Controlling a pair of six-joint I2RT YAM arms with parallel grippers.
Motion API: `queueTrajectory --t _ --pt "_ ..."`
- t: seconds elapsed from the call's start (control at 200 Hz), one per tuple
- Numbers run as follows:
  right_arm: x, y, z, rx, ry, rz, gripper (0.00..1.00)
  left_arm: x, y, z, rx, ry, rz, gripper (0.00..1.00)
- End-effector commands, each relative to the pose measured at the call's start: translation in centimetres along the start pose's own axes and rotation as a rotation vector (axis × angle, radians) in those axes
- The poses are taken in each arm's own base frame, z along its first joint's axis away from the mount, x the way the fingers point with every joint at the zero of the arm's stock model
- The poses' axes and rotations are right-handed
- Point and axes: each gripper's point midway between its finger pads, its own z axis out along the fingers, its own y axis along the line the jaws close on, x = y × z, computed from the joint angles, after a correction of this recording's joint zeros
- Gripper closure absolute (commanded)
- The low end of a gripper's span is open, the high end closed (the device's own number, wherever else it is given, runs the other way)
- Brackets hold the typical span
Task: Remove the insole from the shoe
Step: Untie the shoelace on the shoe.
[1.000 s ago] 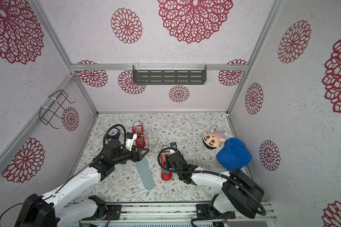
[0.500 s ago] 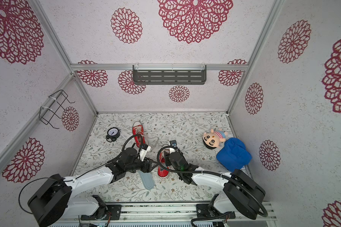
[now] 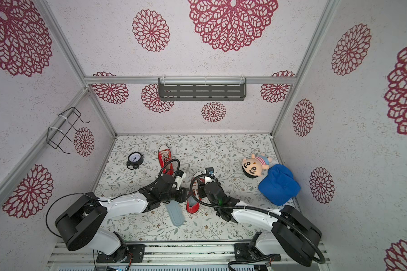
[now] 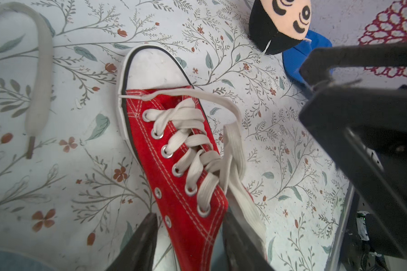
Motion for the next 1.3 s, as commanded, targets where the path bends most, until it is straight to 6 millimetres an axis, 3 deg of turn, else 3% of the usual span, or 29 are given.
queueTrajectory --t 0.0,0.13,0.23,0.36,0.58,0.776,0.926,1.296 --pt "-0.8 0.5 -1.1 -0.097 0.051 0.055 0.35 -0.6 -1.4 0.3 0.057 -0.011 0.040 0.47" --pt "0.6 0.6 -1.7 -0.248 0.187 0.188 0.33 0.2 -1.5 0.7 0.059 0.018 0.053 0.45" --pt "1.7 1.0 -1.8 -0.270 0.276 0.218 0.33 0.3 -0.8 1.0 0.018 0.025 0.056 0.48" --pt "2.6 1.8 -1.1 -0.280 0.356 0.245 0.34 0.1 -0.4 1.3 -0.008 0.023 0.057 0.62" --pt "2.1 2.5 0.8 -0.261 0.336 0.271 0.35 -0.2 -1.4 1.1 0.040 0.006 0.068 0.90" --pt "2.5 2.3 2.7 -0.205 0.359 0.265 0.39 -1.0 -2.4 0.4 0.081 -0.029 0.069 0.99" --pt "4.0 0.9 3.0 -0.111 0.416 0.223 0.43 -1.5 -2.3 -0.1 0.068 -0.062 0.048 1.00" --pt "6.3 -4.2 1.1 0.118 0.457 0.144 0.51 -1.5 -1.7 -0.6 0.035 -0.080 0.008 1.00"
